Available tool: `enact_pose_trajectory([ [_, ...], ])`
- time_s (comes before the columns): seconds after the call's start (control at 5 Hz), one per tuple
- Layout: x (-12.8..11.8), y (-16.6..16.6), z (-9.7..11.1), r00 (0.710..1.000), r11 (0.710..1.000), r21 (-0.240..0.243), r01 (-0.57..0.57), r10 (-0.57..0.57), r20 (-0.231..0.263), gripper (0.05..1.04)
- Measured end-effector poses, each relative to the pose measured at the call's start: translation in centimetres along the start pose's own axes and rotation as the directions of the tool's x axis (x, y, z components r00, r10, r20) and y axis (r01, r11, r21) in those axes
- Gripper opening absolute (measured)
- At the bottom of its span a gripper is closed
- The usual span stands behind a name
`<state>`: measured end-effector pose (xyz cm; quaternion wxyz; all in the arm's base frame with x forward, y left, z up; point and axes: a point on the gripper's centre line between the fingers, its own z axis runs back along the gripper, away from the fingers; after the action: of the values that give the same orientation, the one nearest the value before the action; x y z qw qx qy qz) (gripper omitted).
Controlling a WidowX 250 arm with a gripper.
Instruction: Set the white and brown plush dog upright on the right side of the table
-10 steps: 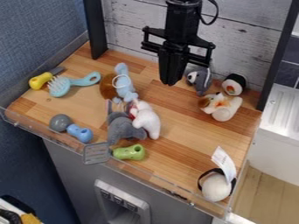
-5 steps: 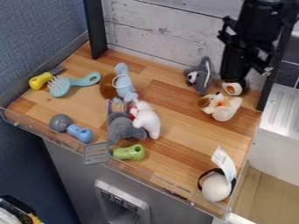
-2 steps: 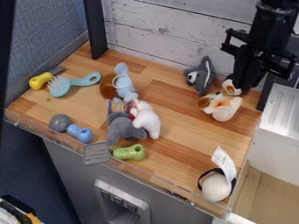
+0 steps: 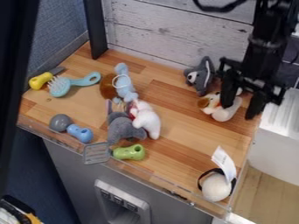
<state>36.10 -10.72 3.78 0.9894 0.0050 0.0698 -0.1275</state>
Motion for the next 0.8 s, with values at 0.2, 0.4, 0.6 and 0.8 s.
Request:
enact_pose_trajectory([
  [0.2, 0.1, 0.1, -1.3, 0.994, 0.994, 0.008, 0.108, -0.108, 0.01, 1.009],
  [0.4, -0.2, 0.4, -2.5, 0.968, 0.967, 0.028, 0.252, -0.252, 0.005, 1.006],
  [0.6, 0.1, 0.5, -2.9, 0.938, 0.937, 0.043, 0.347, -0.348, 0.015, 1.001],
  [0.8, 0.2, 0.7, -3.0, 0.935, 0.935, 0.048, 0.353, -0.354, 0.016, 0.954],
])
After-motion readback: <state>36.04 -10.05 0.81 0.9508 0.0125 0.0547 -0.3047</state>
